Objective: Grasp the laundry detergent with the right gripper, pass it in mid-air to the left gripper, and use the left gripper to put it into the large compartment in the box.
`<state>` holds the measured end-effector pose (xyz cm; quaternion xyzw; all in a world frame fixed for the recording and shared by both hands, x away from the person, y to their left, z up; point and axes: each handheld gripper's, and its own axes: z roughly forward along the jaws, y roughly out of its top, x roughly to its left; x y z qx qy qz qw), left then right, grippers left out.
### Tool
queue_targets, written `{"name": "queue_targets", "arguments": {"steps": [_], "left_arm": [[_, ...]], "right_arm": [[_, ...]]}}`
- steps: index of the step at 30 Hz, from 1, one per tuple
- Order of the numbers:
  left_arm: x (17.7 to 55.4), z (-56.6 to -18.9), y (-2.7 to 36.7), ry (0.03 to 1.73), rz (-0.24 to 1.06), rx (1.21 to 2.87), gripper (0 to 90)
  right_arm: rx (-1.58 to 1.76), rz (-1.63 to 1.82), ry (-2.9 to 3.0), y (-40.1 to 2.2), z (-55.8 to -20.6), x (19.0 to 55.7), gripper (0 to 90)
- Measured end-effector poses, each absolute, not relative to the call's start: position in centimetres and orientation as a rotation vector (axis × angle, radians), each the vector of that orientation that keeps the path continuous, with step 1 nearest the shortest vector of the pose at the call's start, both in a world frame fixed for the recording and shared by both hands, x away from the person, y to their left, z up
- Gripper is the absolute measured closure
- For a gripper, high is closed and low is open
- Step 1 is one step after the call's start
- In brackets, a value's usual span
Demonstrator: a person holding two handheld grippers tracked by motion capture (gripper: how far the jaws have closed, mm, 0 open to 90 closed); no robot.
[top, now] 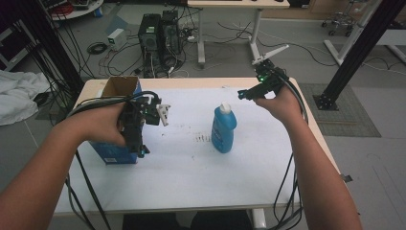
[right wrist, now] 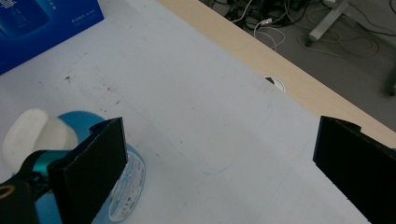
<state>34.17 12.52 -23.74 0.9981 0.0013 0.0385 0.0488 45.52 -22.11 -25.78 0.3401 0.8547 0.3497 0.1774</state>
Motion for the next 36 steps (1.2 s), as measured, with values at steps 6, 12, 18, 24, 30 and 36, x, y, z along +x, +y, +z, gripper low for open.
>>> {"name": "queue_targets", "arguments": {"steps": [6, 12, 18, 24, 30, 36], "left_arm": [[34.1, -23.7, 12.7, -0.001, 0.109, 3.034, 1.6], [34.1, -23.8, 12.7, -0.011, 0.108, 3.032, 1.6], [34.1, -24.0, 12.6, -0.019, 0.1, 3.034, 1.6], [34.2, -24.2, 12.4, -0.024, 0.1, 3.035, 1.6], [34.2, -24.4, 12.2, -0.031, 0.104, 3.038, 1.6], [34.1, -24.7, 12.0, -0.057, 0.093, 3.041, 1.6]], "right_arm": [[0.951, 1.069, 2.407, -23.4, -26.5, 43.7, 2.0], [0.932, 1.149, 2.395, -24.7, -27.5, 42.4, 2.0], [0.926, 1.199, 2.38, -25.9, -28.3, 40.9, 2.0], [0.899, 1.235, 2.37, -26.4, -28.8, 39.3, 2.0], [0.887, 1.231, 2.373, -26.5, -29.9, 37.4, 2.0], [0.877, 1.226, 2.39, -25.9, -32.3, 34.9, 2.0]]}}
